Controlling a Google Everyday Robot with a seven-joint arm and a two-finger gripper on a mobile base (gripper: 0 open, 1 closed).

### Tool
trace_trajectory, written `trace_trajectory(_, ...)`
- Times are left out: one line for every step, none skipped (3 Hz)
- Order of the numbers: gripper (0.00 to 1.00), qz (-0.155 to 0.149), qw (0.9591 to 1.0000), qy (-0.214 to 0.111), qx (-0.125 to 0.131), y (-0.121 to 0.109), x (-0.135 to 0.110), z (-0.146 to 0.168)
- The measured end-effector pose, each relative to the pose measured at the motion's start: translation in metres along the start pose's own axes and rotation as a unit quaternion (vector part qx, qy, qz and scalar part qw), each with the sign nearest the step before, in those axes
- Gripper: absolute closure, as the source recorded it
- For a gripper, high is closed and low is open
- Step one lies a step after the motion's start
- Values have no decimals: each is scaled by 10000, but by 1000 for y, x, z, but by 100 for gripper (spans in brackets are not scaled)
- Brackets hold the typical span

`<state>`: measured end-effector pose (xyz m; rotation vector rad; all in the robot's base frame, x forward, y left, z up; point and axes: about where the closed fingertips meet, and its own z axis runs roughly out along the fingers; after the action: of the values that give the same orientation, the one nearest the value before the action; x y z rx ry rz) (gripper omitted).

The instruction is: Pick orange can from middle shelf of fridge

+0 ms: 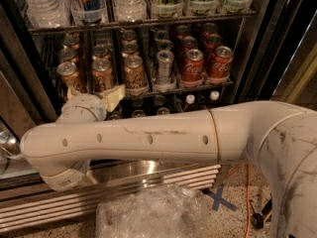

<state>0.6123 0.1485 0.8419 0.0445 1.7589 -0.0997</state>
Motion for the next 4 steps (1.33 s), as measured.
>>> trace_trajectory(41, 0, 10000, 0, 0, 0, 0, 0)
trace_trajectory(59, 0, 10000, 0, 0, 0, 0, 0)
trace_trajectory(52, 0, 10000, 0, -1, 0, 0, 0)
trace_trajectory(52, 0, 10000, 0, -1, 0, 0, 0)
